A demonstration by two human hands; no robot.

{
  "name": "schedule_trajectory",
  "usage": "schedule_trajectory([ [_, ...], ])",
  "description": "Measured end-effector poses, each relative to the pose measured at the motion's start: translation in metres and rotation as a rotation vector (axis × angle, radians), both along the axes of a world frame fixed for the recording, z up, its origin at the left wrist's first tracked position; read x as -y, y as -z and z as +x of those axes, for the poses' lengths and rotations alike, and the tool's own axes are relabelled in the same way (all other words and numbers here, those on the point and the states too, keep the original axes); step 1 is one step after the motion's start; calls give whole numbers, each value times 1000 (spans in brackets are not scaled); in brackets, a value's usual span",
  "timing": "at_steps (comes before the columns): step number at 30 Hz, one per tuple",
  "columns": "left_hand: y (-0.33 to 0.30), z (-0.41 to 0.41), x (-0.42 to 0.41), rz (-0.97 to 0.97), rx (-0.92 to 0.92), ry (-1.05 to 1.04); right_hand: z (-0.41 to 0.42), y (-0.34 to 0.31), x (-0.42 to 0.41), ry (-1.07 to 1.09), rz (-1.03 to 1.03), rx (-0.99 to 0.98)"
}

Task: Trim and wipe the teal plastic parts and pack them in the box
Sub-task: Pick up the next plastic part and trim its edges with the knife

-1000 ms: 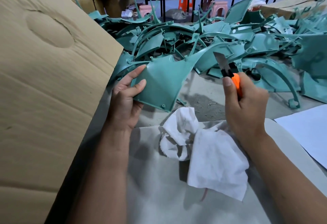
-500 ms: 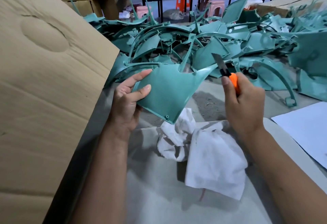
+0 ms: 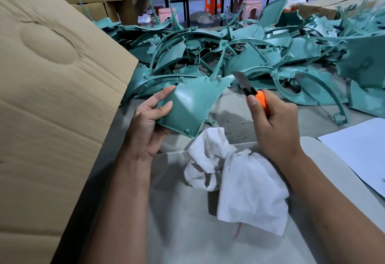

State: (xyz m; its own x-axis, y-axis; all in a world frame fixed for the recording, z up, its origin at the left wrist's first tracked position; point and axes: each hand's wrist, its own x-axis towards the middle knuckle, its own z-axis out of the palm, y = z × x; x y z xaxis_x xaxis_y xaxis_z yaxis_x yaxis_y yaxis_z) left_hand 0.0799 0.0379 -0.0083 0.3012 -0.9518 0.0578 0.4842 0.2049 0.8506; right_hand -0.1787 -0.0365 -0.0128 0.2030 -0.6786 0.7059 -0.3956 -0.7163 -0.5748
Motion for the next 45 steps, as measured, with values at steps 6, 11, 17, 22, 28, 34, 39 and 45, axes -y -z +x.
schedule_trajectory([
  [6,-2,-6,1,12,-41,-39,-3,0,0,-33,1,27],
  [11,-5,-9,1,38,-66,-32,7,0,-8,-103,-28,-34],
  [17,-6,-5,-1,-13,-113,10,-8,2,7,115,85,60],
  [22,-4,-11,2,64,-45,-97,5,-5,-9,-90,-47,27],
  [28,-2,-8,2,39,-57,-25,11,-4,-13,-80,-40,-54],
  [34,-2,-9,1,49,-39,20,-3,-3,1,120,34,5],
  [39,-4,-10,1,73,-42,-9,-3,-3,0,11,1,26],
  [45,-5,-7,-3,56,-50,6,7,-2,-5,-31,14,24],
])
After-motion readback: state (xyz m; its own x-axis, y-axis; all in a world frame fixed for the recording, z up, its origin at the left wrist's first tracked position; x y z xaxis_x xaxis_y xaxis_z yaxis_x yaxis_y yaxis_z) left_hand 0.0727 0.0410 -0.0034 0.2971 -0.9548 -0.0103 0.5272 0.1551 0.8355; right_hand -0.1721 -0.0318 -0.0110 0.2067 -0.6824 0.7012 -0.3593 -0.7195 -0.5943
